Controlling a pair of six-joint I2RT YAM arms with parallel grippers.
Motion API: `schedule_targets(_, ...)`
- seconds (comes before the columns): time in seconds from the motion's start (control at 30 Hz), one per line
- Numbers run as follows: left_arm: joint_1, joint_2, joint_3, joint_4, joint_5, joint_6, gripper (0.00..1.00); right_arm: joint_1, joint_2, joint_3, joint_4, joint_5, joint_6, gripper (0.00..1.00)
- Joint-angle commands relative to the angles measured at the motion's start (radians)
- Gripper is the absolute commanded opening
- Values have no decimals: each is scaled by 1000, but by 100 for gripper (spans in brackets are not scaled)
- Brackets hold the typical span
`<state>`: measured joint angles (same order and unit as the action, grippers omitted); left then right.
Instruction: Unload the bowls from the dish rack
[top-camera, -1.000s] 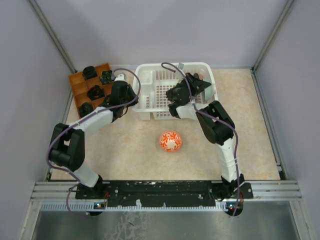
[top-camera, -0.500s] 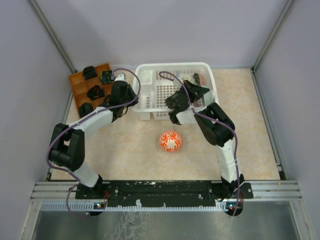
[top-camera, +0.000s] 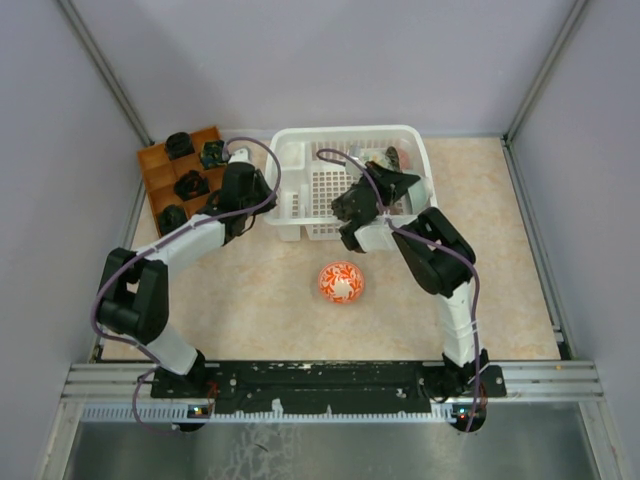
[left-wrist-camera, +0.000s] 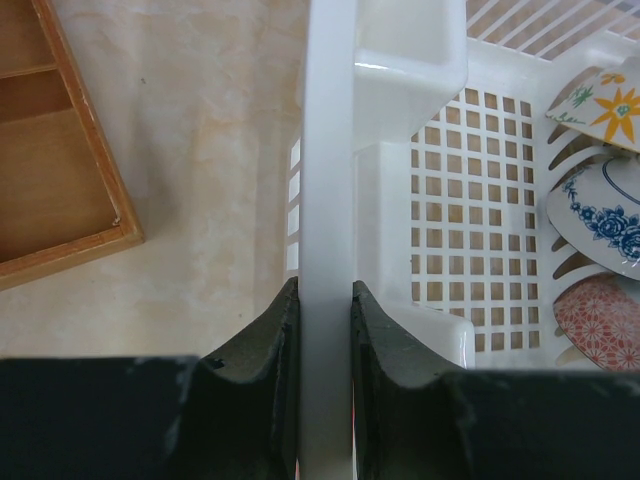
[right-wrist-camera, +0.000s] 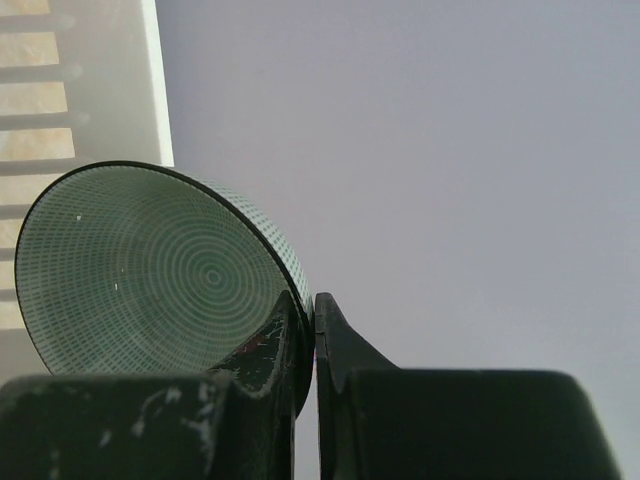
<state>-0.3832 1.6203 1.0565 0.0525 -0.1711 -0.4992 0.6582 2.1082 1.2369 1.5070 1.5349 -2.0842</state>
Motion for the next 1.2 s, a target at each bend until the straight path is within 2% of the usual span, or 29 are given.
schedule_targets(0.0, 16, -18, -30, -83, -48, 0, 6, 6, -46, 19, -1, -33, -57, 0)
schedule_targets(0.23, 15, -14, -33, -79, -47, -1, 6, 7, -46, 23, -131, -77, -11, 0)
schedule_targets(0.4, 15, -16, -36, -78, -43, -3, 6, 6, -78, 19, -391, -129, 169, 0)
schedule_targets(0.5, 15, -17, -36, -76, -39, -4, 6, 6, -113, 53, -681, -154, 407, 0)
schedule_targets(0.6, 15, -16, -36, -77, -42, -3, 6, 5, -139, 151, -1107, -186, 744, 0)
schedule_targets(0.63, 15, -14, -36, -78, -42, -2, 6, 3, -140, 199, -1307, -193, 868, 0)
schedule_targets(0.7, 16, -14, -35, -79, -44, -1, 6, -5, -134, 274, -1516, -213, 1042, 0)
schedule_targets(0.83, 16, -13, -31, -83, -49, 1, 6, -23, -130, 315, -1621, -238, 1146, 0)
schedule_targets(0.97, 17, -11, -22, -89, -55, 6, 6, -36, -128, 407, -1846, -303, 1319, 0)
schedule_targets(1.17, 15, -8, -6, -101, -59, 6, 6, -51, -146, 485, -1951, -316, 1389, 0)
